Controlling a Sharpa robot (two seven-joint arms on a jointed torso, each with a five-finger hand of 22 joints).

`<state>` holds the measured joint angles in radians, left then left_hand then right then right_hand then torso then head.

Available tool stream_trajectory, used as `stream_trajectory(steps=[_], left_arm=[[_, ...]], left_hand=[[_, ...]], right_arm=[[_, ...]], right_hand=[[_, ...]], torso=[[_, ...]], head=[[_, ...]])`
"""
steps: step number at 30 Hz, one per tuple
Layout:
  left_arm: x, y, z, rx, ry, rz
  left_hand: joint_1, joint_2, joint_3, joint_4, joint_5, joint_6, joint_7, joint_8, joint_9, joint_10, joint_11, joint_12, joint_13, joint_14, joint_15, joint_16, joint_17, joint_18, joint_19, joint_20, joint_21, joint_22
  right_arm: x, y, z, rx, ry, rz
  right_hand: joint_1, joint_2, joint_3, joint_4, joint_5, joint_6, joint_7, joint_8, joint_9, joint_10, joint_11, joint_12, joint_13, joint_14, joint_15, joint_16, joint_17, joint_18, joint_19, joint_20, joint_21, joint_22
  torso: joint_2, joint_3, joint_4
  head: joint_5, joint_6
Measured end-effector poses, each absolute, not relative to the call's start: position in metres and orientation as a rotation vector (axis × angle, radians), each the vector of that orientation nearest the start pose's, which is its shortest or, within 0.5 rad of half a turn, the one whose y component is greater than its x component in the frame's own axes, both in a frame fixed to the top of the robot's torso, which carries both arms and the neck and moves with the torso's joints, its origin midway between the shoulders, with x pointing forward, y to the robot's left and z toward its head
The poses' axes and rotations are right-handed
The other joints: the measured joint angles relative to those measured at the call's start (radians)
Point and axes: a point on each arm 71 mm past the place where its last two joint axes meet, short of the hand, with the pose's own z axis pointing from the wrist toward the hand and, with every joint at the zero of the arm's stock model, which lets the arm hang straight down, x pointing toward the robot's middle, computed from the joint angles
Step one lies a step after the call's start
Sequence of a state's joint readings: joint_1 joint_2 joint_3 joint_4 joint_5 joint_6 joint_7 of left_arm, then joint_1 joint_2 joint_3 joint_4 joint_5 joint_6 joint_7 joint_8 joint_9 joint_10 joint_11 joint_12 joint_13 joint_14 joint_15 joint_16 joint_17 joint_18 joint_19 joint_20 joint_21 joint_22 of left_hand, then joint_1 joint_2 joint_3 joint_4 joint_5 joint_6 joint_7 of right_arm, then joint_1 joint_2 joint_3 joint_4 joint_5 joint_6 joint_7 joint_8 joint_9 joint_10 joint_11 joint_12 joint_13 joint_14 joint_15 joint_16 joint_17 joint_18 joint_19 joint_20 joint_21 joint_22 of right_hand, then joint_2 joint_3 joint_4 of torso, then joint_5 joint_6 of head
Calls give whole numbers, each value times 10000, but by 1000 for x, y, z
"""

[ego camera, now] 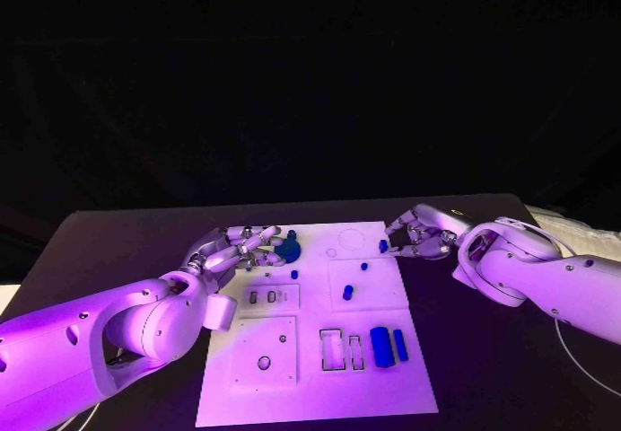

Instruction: Assemble the parts on the task board

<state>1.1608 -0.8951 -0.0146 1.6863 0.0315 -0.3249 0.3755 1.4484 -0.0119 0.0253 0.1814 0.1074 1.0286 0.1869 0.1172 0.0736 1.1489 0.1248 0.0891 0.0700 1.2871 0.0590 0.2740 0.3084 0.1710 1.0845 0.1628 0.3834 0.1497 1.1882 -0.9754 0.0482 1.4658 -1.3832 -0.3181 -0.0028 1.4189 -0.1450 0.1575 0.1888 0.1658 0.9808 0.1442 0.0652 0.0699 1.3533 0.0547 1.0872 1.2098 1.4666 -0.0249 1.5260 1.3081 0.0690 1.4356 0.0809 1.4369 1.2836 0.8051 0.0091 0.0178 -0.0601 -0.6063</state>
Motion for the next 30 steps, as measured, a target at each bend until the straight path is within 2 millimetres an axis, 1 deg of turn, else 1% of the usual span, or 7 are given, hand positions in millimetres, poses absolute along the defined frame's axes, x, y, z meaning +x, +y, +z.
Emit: stream_trajectory(steps=[3,11,14,20,25,26,30], left_arm=[[454,188,-176,-11747,14689,-16431],[454,188,-176,-11745,14692,-16438],[454,188,-176,-11745,14694,-16439],[454,187,-176,-11745,14700,-16445],[455,188,-176,-11749,14699,-16434],[455,188,-176,-11750,14699,-16432],[455,188,-176,-11753,14700,-16426]], left_hand=[[0,0,0,0,0,0,0,0,0,0,0,0,0,0,0,0,-1,0,0,0,0,0],[0,0,0,0,0,0,0,1,0,0,0,0,0,0,0,0,-1,-1,0,0,0,0],[0,0,0,0,0,0,0,0,1,0,0,0,0,0,0,0,-2,0,0,0,0,1],[0,0,0,0,0,0,0,0,1,0,0,0,0,0,0,0,-3,-1,0,0,0,0],[0,0,0,0,0,0,0,1,1,0,0,0,0,0,0,0,-3,0,0,0,0,1],[0,0,0,0,0,0,0,1,1,0,0,0,0,0,0,0,-3,0,0,0,0,1],[0,0,0,0,0,0,0,1,1,0,0,0,0,0,0,0,-3,0,0,0,0,1]], right_arm=[[500,-282,-159,-348,15987,5886],[505,-278,-166,-447,16050,5778],[508,-275,-168,-441,16050,5736],[513,-271,-170,-378,16059,5649],[514,-268,-171,-359,16062,5643],[515,-268,-171,-355,16064,5640],[515,-267,-171,-348,16069,5636]], right_hand=[[2,2,28,-27,0,0,0,0,0,0,0,0,0,0,0,0,-1,0,0,0,0,0],[210,215,109,-75,0,73,4,0,-1,0,0,11,66,0,0,0,-2,0,0,0,0,32],[130,317,154,-41,0,108,39,0,-1,1,0,68,90,0,0,39,-2,0,0,0,0,32],[133,393,210,-39,-35,154,20,0,9,1,0,105,132,0,0,39,-3,0,0,0,0,62],[155,477,265,-39,-35,275,-13,0,20,57,-55,205,190,0,0,38,-3,0,0,0,0,84],[170,492,292,-66,-35,301,12,0,20,80,-33,216,205,0,0,38,-3,0,0,0,0,84],[213,535,336,-110,-35,435,-37,42,33,95,-22,271,248,0,0,66,-4,0,0,0,39,99]], torso=[[0,0,1],[-9,-7,10],[-13,-7,12],[-13,-5,23],[-12,-1,24],[-12,1,22],[-10,3,10]], head=[[1,-16],[-21,-34],[-21,-49],[-19,-58],[10,-88],[14,-95],[40,-111]])
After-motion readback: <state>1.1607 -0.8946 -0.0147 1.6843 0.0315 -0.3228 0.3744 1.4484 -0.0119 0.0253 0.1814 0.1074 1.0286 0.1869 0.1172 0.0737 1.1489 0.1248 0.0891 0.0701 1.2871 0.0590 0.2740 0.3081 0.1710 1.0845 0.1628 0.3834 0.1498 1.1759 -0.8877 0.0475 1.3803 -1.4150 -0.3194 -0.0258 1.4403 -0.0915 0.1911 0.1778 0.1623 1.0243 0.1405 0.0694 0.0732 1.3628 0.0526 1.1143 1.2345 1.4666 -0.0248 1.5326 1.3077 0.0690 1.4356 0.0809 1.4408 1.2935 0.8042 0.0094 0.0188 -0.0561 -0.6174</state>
